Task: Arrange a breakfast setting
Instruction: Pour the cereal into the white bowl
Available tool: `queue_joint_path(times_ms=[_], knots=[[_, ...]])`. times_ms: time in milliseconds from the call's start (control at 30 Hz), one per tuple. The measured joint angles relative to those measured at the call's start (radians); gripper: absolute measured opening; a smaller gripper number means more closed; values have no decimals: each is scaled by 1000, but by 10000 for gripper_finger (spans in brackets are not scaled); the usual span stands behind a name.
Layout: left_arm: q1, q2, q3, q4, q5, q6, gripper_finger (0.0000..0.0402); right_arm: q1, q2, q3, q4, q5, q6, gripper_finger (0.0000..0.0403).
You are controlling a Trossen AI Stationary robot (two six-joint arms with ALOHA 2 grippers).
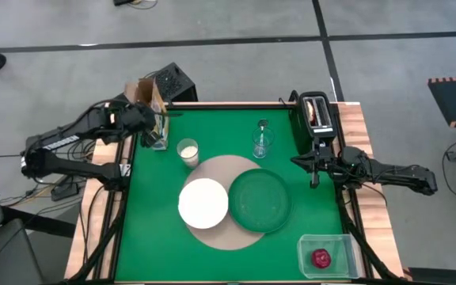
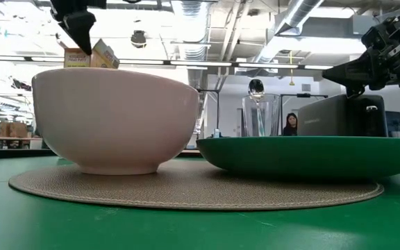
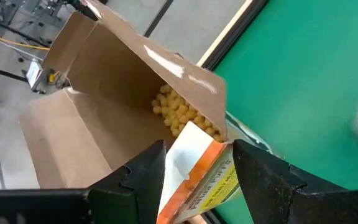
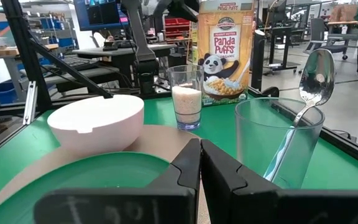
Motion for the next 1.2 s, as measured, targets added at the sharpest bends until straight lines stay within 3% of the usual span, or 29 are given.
queue_joint_path(times_ms=[133, 467, 633, 800, 1000, 1200], knots=[[38, 0, 0, 3, 41, 21, 176, 0, 0, 0, 0, 0, 0, 42], [184, 40, -55, 74, 311, 103, 176, 0, 0, 0, 0, 0, -2, 42], [207, 90, -84, 74, 299, 121, 168, 0, 0, 0, -1, 0, 0, 42], [209, 119, -103, 97, 316, 150, 117, 0, 0, 0, -1, -1, 1, 42], [208, 123, -108, 99, 379, 164, 22, 0, 0, 0, 0, -1, 0, 42], [197, 122, -113, 86, 348, 196, 2, 0, 0, 0, 2, -2, 0, 42]])
